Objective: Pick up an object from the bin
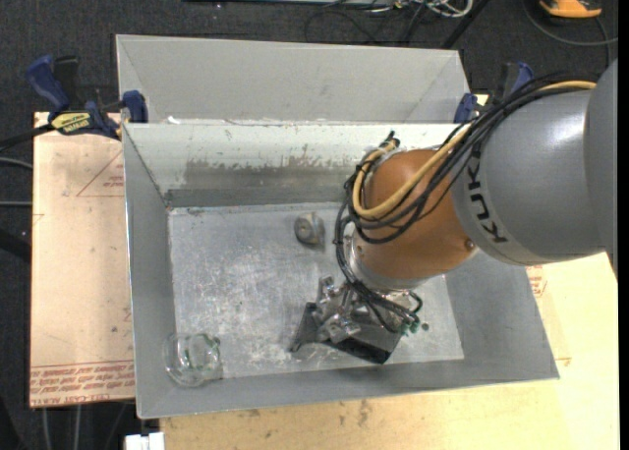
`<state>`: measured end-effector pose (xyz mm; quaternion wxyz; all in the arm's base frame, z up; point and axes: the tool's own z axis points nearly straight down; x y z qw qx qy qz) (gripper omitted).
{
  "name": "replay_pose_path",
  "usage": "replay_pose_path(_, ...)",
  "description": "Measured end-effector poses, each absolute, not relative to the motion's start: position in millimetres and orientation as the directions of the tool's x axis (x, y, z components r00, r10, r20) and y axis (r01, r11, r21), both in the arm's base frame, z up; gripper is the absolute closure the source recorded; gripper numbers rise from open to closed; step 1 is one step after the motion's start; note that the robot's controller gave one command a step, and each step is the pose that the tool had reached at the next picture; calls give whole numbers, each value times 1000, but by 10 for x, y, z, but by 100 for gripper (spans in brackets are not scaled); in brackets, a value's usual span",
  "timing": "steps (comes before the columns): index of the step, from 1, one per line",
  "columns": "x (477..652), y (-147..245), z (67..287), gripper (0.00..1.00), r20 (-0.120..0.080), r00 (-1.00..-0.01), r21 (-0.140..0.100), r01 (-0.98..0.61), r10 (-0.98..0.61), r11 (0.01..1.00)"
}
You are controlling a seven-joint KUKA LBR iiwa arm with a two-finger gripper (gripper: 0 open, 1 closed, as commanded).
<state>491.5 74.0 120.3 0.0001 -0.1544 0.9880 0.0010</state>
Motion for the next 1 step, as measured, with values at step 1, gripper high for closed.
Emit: replay_pose_path(1, 4860, 752, 1185, 100, -3, -947, 3, -321, -321, 947)
